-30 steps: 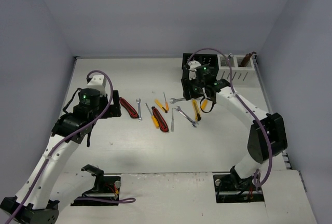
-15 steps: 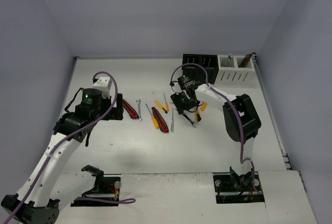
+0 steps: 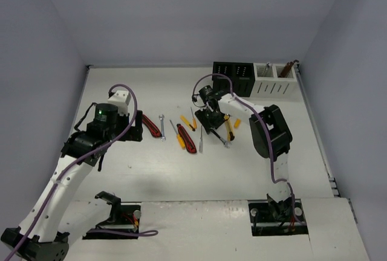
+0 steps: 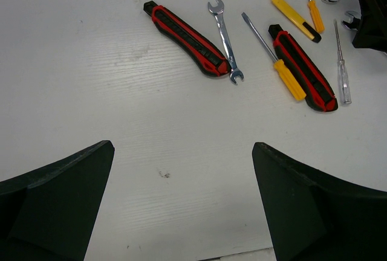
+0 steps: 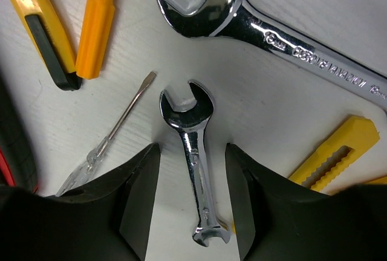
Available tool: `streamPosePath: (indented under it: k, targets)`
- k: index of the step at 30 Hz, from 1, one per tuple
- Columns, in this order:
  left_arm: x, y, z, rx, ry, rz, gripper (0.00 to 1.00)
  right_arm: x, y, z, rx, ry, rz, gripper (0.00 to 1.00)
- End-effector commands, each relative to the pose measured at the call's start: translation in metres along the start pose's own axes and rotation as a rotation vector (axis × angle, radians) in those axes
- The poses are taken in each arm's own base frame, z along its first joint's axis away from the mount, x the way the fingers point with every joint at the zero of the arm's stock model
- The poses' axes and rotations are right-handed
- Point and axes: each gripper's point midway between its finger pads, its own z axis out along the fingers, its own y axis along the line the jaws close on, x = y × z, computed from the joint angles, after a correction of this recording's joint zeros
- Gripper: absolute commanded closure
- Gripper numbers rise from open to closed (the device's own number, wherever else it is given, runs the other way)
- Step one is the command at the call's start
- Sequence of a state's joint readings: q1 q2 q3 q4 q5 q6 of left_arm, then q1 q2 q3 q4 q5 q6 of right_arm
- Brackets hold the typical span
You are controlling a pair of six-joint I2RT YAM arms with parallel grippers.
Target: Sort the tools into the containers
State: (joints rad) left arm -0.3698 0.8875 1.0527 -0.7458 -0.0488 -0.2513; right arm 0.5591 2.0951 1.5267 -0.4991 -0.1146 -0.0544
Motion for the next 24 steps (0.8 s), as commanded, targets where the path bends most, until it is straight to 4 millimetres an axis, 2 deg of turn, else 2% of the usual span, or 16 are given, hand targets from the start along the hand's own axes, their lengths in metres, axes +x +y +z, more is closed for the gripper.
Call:
streamPosePath:
  k: [1, 4, 8, 12, 14, 16, 20, 24]
  targets:
    - [-0.012, 0.003, -0.001, -0.01, -0.032, 0.03, 0.02, 0.039, 0.002, 0.006, -0.006, 0.171, -0.012, 0.58]
    - [-0.013, 0.003, 0.0, -0.01, -0.029, 0.036, 0.03, 0.057, 0.008, 0.013, -0.039, 0.244, -0.013, 0.61]
    - [-0.013, 0.002, 0.002, -0.01, -0.022, 0.044, 0.03, 0.071, 0.016, 0.018, -0.083, 0.291, -0.011, 0.73]
    - [-0.014, 0.002, 0.004, -0.012, -0.019, 0.043, 0.03, 0.069, 0.016, 0.019, -0.089, 0.288, -0.021, 0.88]
    - [-0.015, 0.002, 0.004, -0.013, -0.021, 0.043, 0.03, 0.064, 0.016, 0.017, -0.087, 0.272, -0.022, 0.97]
    - [-0.015, 0.003, 0.004, -0.015, -0.021, 0.043, 0.03, 0.052, 0.016, 0.012, -0.08, 0.237, -0.016, 1.0]
    - [-0.018, 0.003, 0.0, -0.018, -0.037, 0.038, 0.03, 0.023, 0.009, -0.01, -0.042, 0.14, -0.005, 1.0]
    - [-0.018, 0.005, -0.002, -0.027, -0.047, 0.028, 0.03, -0.01, -0.002, -0.047, 0.018, 0.008, 0.01, 1.0]
